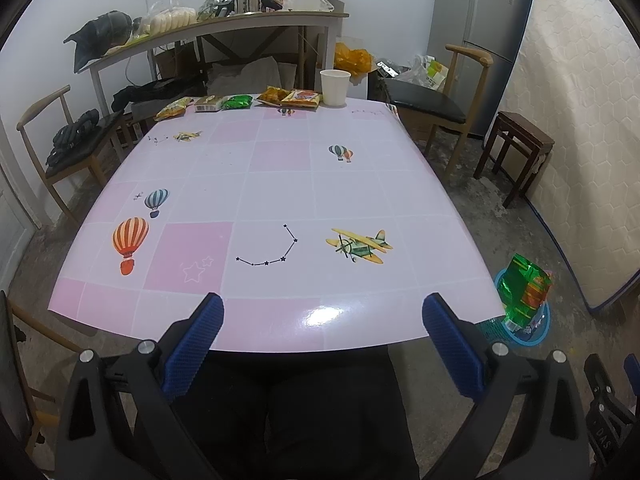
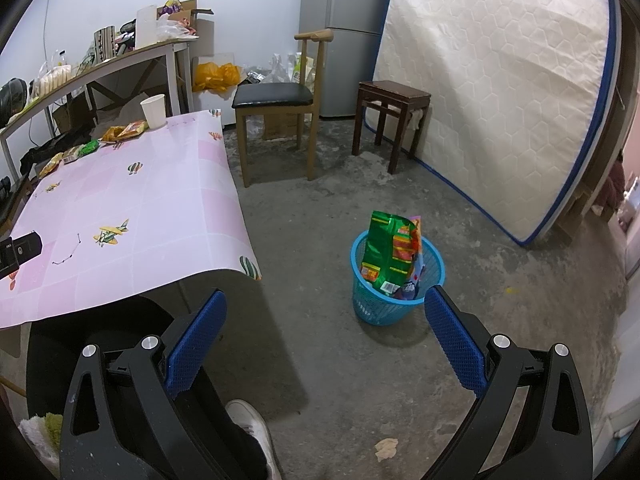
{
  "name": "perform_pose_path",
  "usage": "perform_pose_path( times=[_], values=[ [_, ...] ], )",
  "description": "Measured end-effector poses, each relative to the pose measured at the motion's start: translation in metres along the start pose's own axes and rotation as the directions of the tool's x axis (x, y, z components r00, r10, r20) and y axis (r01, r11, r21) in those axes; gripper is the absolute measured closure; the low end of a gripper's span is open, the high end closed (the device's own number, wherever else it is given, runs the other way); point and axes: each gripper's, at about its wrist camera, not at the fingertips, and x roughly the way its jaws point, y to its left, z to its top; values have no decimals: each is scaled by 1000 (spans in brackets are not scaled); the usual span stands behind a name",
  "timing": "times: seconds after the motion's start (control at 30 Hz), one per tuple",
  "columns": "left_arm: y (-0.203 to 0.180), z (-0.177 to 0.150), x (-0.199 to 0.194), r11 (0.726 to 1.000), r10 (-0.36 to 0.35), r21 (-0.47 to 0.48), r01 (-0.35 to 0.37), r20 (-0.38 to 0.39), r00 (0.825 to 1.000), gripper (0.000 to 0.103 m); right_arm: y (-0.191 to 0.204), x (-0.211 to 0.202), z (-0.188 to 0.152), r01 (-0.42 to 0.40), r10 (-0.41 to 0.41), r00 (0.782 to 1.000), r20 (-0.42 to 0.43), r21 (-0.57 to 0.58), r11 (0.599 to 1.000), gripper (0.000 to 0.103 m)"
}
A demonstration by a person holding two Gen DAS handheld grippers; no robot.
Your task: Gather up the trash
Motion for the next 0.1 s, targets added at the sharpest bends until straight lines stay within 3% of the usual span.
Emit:
perform_pose_path(
  times=[0.1],
  values=[
    [0,0,0,1000,0,1,0,-4,1000,6,1,-1,1,-1,1,1000,-1,3,1000,8]
  ],
)
